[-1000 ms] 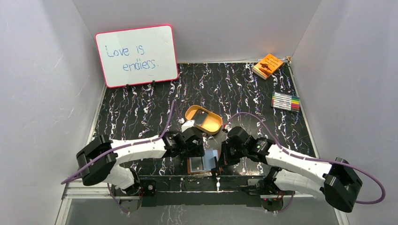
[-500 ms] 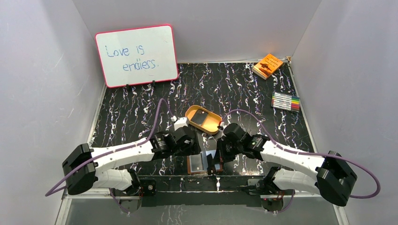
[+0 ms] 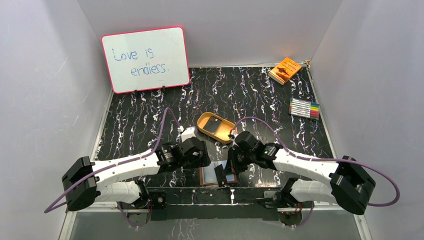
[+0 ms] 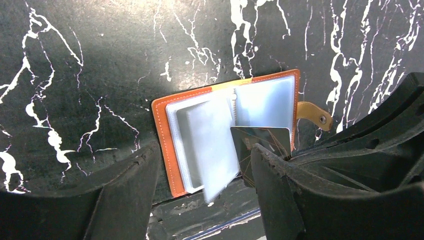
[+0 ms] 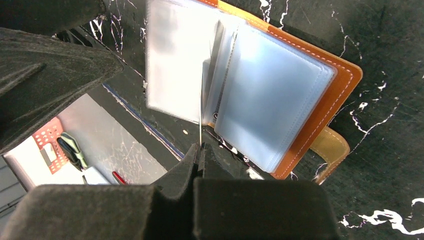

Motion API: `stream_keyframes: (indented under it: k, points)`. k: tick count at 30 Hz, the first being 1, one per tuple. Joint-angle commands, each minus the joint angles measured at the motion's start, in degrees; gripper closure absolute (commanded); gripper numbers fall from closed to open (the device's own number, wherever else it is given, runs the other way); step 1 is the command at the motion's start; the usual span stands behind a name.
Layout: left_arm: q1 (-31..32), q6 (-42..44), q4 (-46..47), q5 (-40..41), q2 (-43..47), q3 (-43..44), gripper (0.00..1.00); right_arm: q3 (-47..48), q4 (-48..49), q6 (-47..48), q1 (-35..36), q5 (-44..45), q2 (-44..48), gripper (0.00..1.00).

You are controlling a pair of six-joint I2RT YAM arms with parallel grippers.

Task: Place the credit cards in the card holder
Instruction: Turn over the card slot in the card holder, then insert the credit card into the card holder.

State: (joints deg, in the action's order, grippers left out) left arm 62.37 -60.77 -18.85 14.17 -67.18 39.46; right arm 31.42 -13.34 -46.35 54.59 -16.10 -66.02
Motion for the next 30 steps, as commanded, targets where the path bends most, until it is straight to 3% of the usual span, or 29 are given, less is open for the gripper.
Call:
stream_keyframes:
  k: [1, 9, 16, 22, 30]
  points:
    - [0.0, -0.8, -1.1, 1.2, 1.8, -1.2, 0.35, 2.7, 3.2, -0.1, 0.6, -0.9, -0.5, 1.00]
    - [0.1, -0.9, 1.1, 0.8, 2.6, -2.1, 0.36, 2.9, 4.2, -0.2, 1.0, -1.1, -2.5, 1.00]
    - [0.1, -3.4, -0.7, 3.2, 1.2, -2.7, 0.38, 2.9, 0.9, -3.0, 0.5, 5.0, 5.8, 1.00]
    - [0.1, -7.7, -4.7, 7.2, 4.1, -4.6, 0.38, 0.2, 4.0, -6.7, -1.3, 0.6, 6.1, 1.00]
    - [0.1, -10.7, -5.7, 6.1, 4.3, -7.8, 0.40, -2.7, 5.9, -8.4, -3.0, -1.6, 4.8, 1.00]
